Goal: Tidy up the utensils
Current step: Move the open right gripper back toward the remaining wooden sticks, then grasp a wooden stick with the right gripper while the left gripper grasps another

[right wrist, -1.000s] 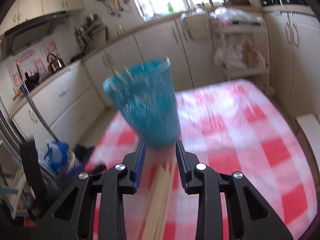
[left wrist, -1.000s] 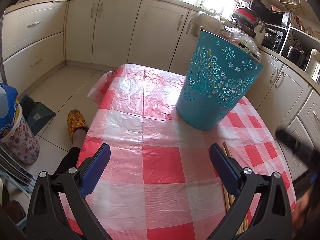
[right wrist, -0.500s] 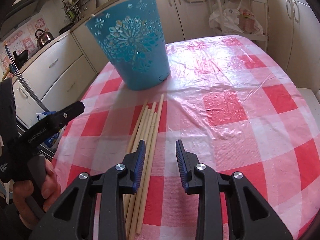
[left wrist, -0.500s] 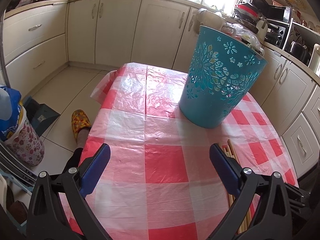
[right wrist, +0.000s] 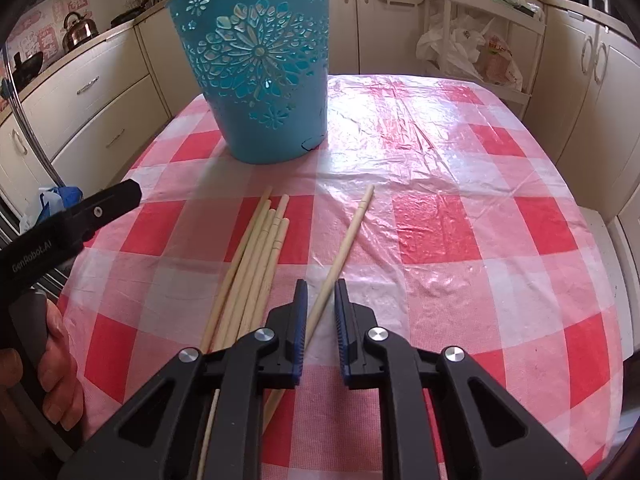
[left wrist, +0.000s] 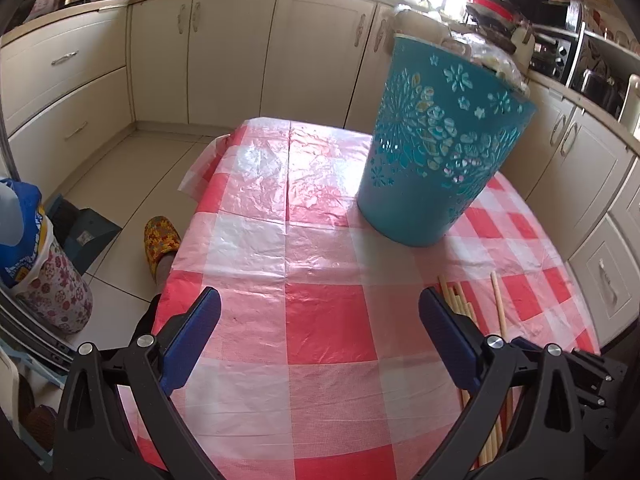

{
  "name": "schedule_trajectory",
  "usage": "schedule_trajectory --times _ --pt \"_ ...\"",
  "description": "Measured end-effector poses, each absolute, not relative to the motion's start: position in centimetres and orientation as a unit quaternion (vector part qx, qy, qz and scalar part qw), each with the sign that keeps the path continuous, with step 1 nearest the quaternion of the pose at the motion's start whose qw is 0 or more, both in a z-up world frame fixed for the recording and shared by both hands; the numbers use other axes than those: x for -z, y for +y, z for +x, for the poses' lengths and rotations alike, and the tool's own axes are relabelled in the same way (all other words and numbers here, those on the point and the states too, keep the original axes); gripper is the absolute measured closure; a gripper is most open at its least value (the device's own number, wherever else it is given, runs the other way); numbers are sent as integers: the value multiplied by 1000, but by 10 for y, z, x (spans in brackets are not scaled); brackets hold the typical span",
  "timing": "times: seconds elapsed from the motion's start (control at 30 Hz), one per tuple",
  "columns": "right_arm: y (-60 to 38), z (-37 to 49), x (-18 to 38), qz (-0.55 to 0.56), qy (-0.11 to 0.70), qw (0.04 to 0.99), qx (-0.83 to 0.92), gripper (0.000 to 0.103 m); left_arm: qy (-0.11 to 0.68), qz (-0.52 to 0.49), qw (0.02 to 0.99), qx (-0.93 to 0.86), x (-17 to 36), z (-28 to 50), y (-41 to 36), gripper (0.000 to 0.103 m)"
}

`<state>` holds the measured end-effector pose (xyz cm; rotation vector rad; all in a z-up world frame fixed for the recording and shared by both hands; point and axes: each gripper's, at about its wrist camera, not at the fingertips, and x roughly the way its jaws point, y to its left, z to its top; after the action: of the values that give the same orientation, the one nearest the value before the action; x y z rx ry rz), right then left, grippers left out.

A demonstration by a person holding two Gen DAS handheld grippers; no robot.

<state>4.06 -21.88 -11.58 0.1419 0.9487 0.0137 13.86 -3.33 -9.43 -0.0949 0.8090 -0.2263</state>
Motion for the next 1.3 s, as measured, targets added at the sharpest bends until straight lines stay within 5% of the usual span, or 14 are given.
schedule_trajectory --times 0.8,1.03,1.3 --pt "-251 21 118 90 450 888 -6 95 444 83 876 170 108 117 -102 10" --pt "-251 20 117 96 443 891 -14 88 454 114 869 159 115 121 -113 11" --pt "-249 20 117 94 446 890 -26 87 451 121 871 153 115 121 -115 22"
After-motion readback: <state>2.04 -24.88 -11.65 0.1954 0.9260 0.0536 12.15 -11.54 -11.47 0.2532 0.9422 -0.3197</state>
